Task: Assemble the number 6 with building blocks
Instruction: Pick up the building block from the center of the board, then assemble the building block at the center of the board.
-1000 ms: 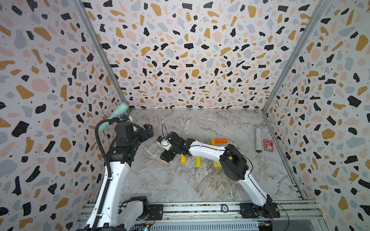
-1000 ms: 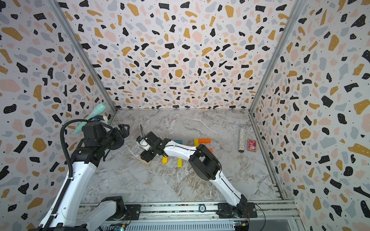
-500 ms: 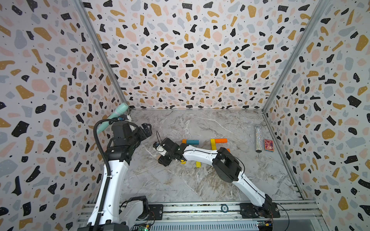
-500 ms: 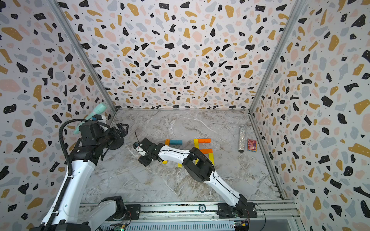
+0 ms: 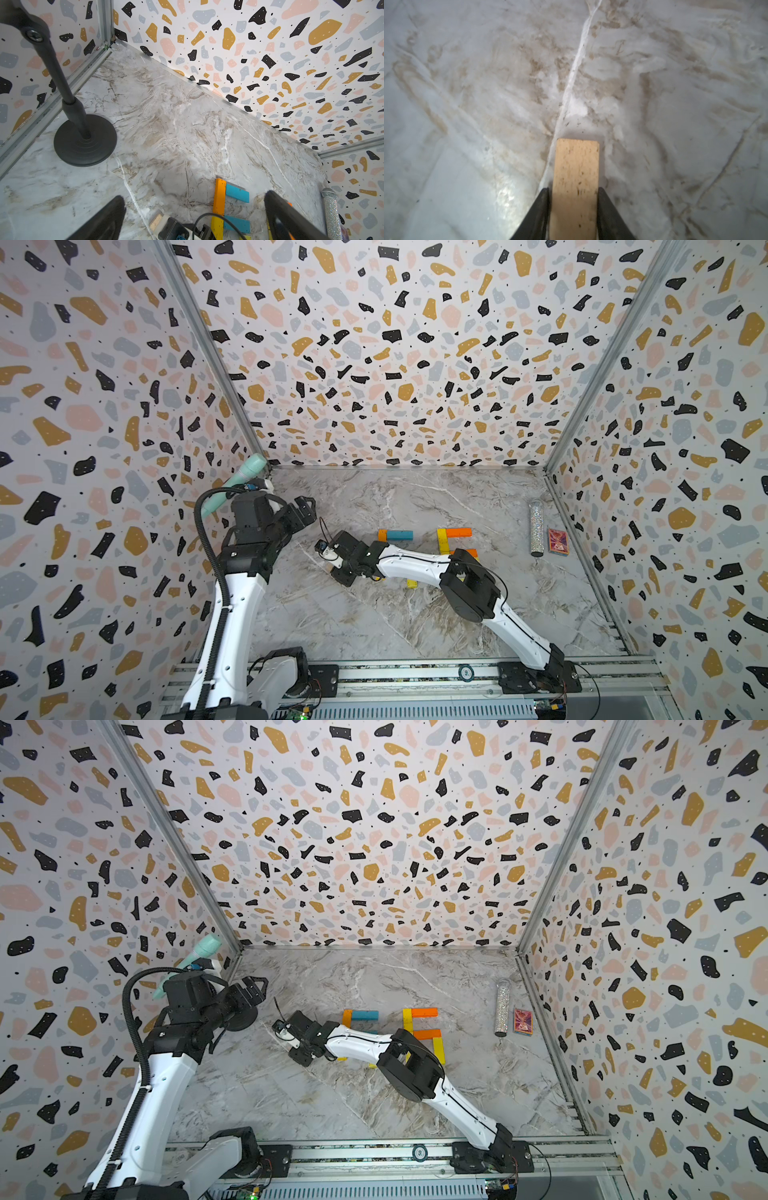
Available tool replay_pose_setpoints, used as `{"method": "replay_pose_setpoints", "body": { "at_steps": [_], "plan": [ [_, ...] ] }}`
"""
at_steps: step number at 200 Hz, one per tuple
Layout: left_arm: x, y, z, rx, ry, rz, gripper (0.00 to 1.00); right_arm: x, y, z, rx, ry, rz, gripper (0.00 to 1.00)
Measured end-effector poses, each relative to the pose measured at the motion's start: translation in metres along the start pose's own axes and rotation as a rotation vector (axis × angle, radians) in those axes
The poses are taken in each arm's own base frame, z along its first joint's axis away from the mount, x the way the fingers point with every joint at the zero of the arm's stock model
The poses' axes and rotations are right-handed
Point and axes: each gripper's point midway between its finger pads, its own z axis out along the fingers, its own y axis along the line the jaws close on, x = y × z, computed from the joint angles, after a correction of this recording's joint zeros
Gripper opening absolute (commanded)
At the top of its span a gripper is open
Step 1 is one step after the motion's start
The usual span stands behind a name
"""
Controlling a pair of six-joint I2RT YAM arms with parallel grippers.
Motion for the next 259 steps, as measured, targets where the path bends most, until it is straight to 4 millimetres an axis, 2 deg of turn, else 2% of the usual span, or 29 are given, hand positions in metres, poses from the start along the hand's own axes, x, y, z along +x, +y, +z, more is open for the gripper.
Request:
{"method": "replay_pose_setpoints", "body": {
  "at_steps": [20,44,64,89,106,118,134,152,179,226,243,259],
  "plan": [
    [0.0,0.0,0.0,-0.001,0.001,0.002,0.99,0.008,0.004,-0.007,-0.003,-0.007,-0.021,0.29],
    [0.002,0.001,0.0,-0.003,0.007,0.003,0.99,0.034,0.013,-0.03,-0.041,-0.005,-0.041,0.28],
    [0.005,0.0,0.0,0.005,0.024,0.004,0.99,0.051,0.022,-0.06,-0.104,-0.031,-0.058,0.28],
    [0.012,-0.005,-0.001,0.043,0.039,0.005,0.99,0.057,0.019,-0.109,-0.168,-0.124,-0.075,0.28],
    [0.028,-0.005,-0.001,0.075,0.059,-0.005,1.0,0.062,0.01,-0.137,-0.174,-0.177,-0.101,0.28],
    [0.047,-0.002,0.003,0.095,0.083,-0.022,0.97,0.068,0.005,-0.145,-0.165,-0.189,-0.118,0.28],
    [0.081,0.006,0.011,0.104,0.144,-0.053,0.94,0.081,0.008,-0.145,-0.175,-0.179,-0.148,0.28],
    [0.121,0.016,0.02,0.1,0.226,-0.087,0.85,0.101,0.015,-0.139,-0.192,-0.137,-0.172,0.28],
    [0.162,0.022,0.024,0.108,0.29,-0.126,0.76,0.111,0.019,-0.133,-0.203,-0.108,-0.21,0.29],
    [0.206,0.015,0.026,0.151,0.327,-0.154,0.7,0.132,0.02,-0.112,-0.186,-0.037,-0.252,0.33],
    [0.216,0.017,0.028,0.146,0.33,-0.169,0.68,0.14,0.022,-0.105,-0.175,-0.008,-0.27,0.41],
    [0.223,0.018,0.03,0.147,0.321,-0.189,0.65,0.136,0.024,-0.103,-0.165,-0.013,-0.287,0.47]
  ]
}}
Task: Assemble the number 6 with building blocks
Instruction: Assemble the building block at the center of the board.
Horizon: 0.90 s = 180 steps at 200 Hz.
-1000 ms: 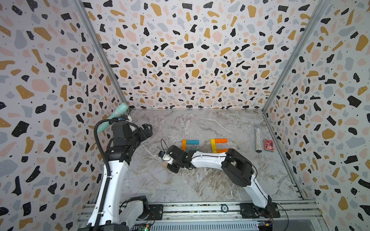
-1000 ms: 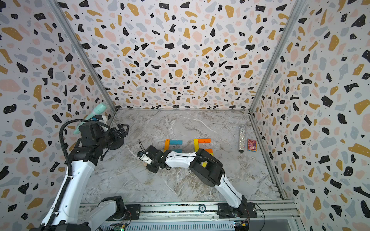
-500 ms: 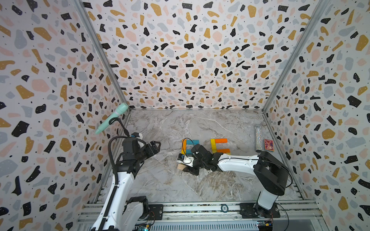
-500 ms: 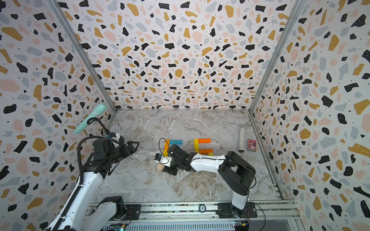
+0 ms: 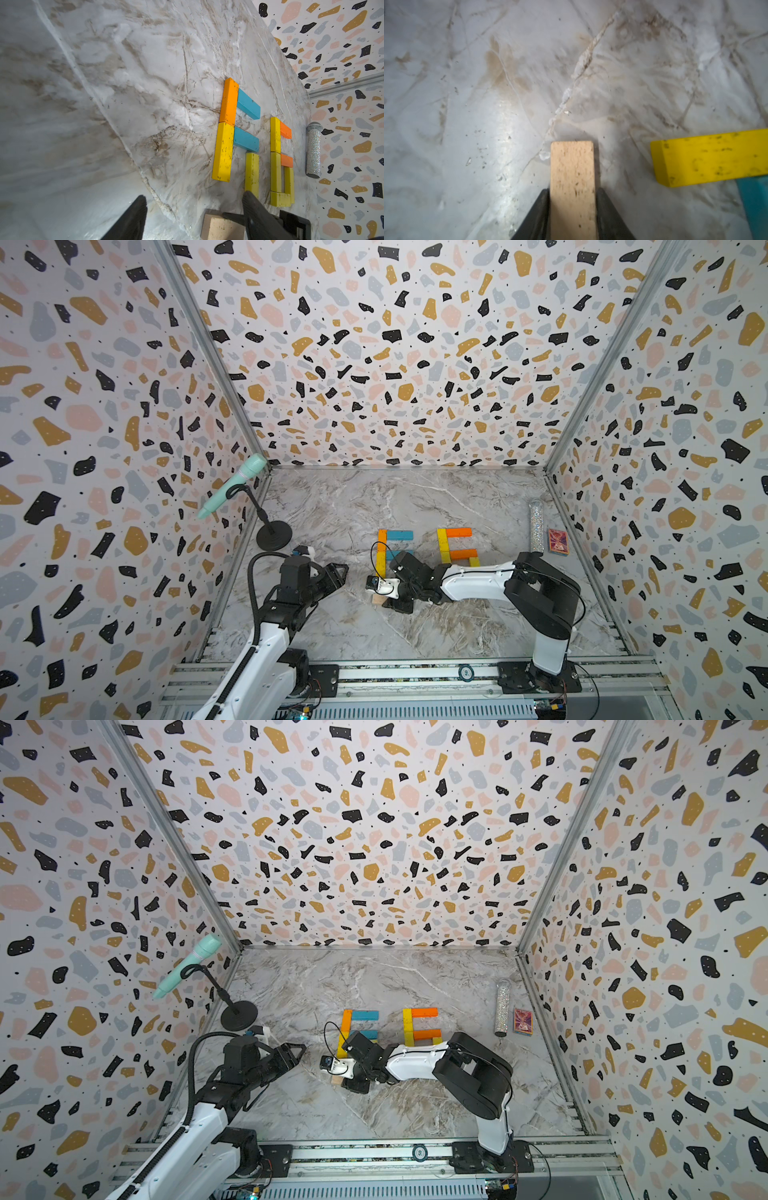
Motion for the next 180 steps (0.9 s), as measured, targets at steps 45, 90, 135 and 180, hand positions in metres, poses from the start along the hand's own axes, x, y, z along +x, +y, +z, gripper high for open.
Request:
{"method": "replay_pose_setpoints", "body": {
  "at_steps": [45,90,135,180],
  "plan": [
    [0.019,0.008,0.01,-0.005,0.022,-0.026,0.51,-0.003,-0.002,0.001,0.024,0.006,0.012,0.61],
    [0.029,0.007,0.013,0.02,0.028,-0.03,0.2,-0.028,-0.013,-0.035,0.054,-0.075,0.253,0.45],
    [0.069,0.014,0.021,0.026,0.151,-0.011,0.0,-0.04,0.001,-0.082,0.048,-0.279,0.479,0.18],
    [0.089,0.01,0.024,0.082,0.202,0.008,0.0,0.022,0.044,-0.059,-0.021,-0.186,0.593,0.14]
  ]
}}
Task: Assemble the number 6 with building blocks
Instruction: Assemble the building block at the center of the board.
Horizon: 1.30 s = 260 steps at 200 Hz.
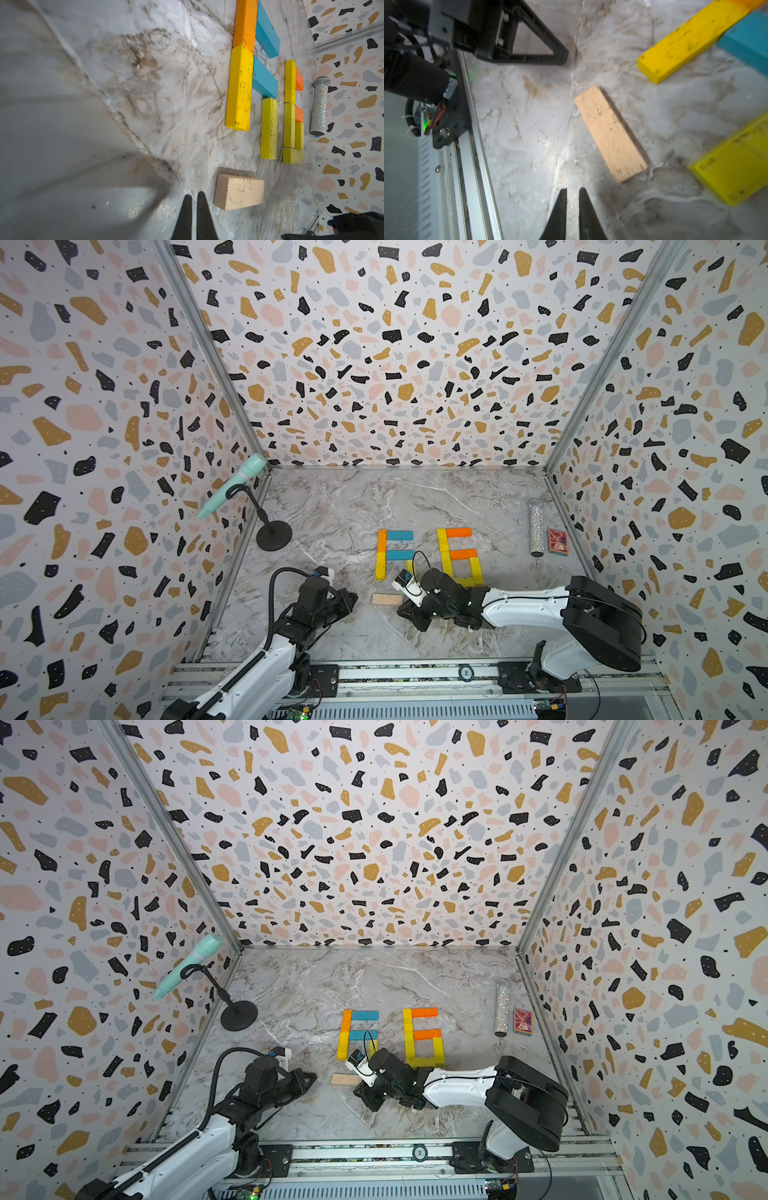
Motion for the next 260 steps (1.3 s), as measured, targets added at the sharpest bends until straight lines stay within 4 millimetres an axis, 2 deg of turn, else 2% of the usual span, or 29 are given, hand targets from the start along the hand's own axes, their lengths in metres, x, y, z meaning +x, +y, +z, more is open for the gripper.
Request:
{"method": "replay_pose_setpoints", "body": {
  "at_steps": [24,51,89,118,170,260],
  "plan": [
    [0.014,0.003,0.005,0.003,0.056,0.003,0.0,0.002,0.001,0.002,-0.009,-0.017,0.029,0.14],
    [0.015,-0.001,0.007,0.019,0.058,0.016,0.0,-0.007,0.003,0.006,-0.02,-0.059,0.057,0.14],
    [0.013,-0.007,0.01,0.041,0.05,0.024,0.0,0.007,0.006,0.029,-0.021,-0.008,0.085,0.15],
    [0.015,-0.006,0.013,0.044,0.057,0.023,0.0,0.007,0.009,0.04,-0.019,0.002,0.101,0.17],
    [0.014,-0.009,0.017,0.059,0.063,0.032,0.0,-0.007,0.001,0.05,0.025,-0.022,0.137,0.19],
    [0.004,-0.015,0.022,0.048,0.052,0.056,0.0,-0.016,-0.017,0.053,0.056,-0.047,0.173,0.21]
  ]
}}
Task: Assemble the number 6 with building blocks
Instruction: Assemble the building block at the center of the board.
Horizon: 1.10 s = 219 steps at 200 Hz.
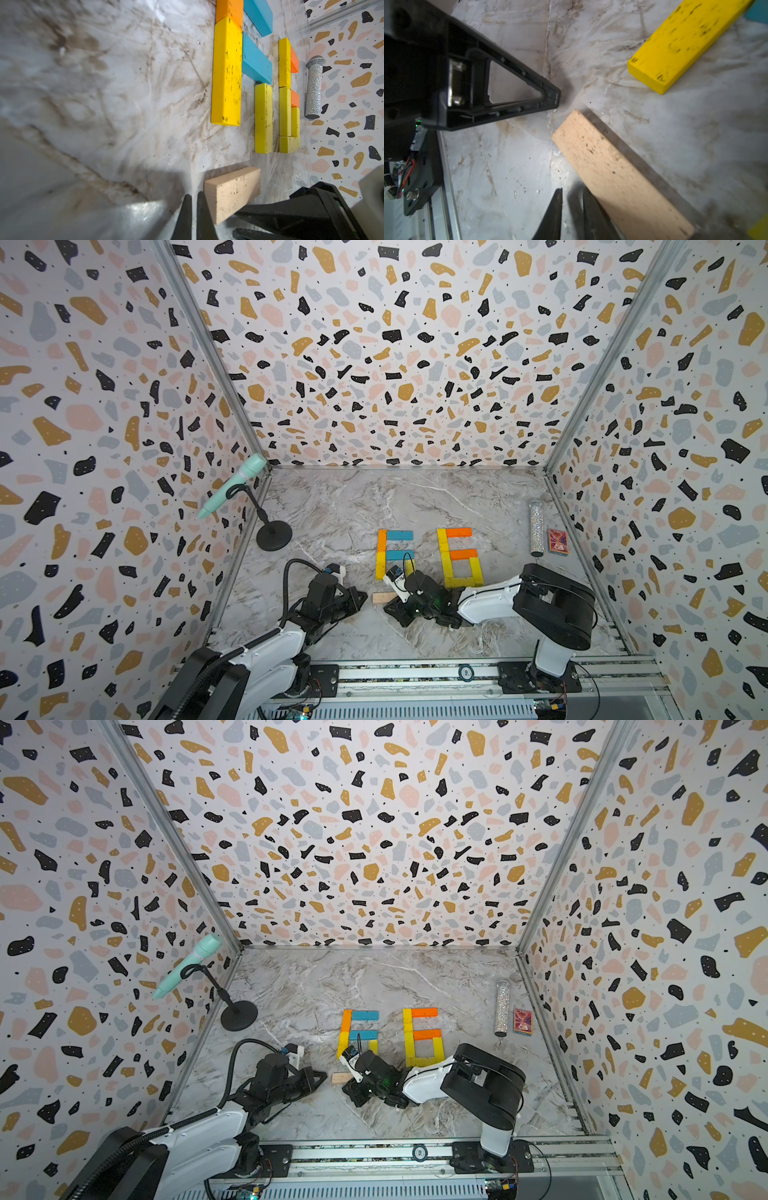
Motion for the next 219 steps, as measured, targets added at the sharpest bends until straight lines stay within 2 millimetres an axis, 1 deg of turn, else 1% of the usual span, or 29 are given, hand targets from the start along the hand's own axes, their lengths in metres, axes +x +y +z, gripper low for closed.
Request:
{"method": "replay_pose_setpoints", "body": {
  "at_steps": [31,84,123,219],
  "plan": [
    [0.002,0.003,0.003,-0.013,0.017,0.013,0.01,-0.003,-0.003,0.0,0.005,-0.006,0.012,0.21],
    [-0.001,0.0,0.004,-0.014,0.017,0.04,0.0,-0.009,-0.015,-0.001,0.026,-0.021,0.032,0.21],
    [-0.002,0.0,0.007,-0.021,0.026,0.051,0.01,-0.013,-0.015,0.003,0.028,-0.024,0.024,0.21],
    [-0.004,-0.004,0.013,0.005,0.029,0.066,0.01,-0.016,-0.022,0.002,0.045,-0.022,0.02,0.21]
  ]
}}
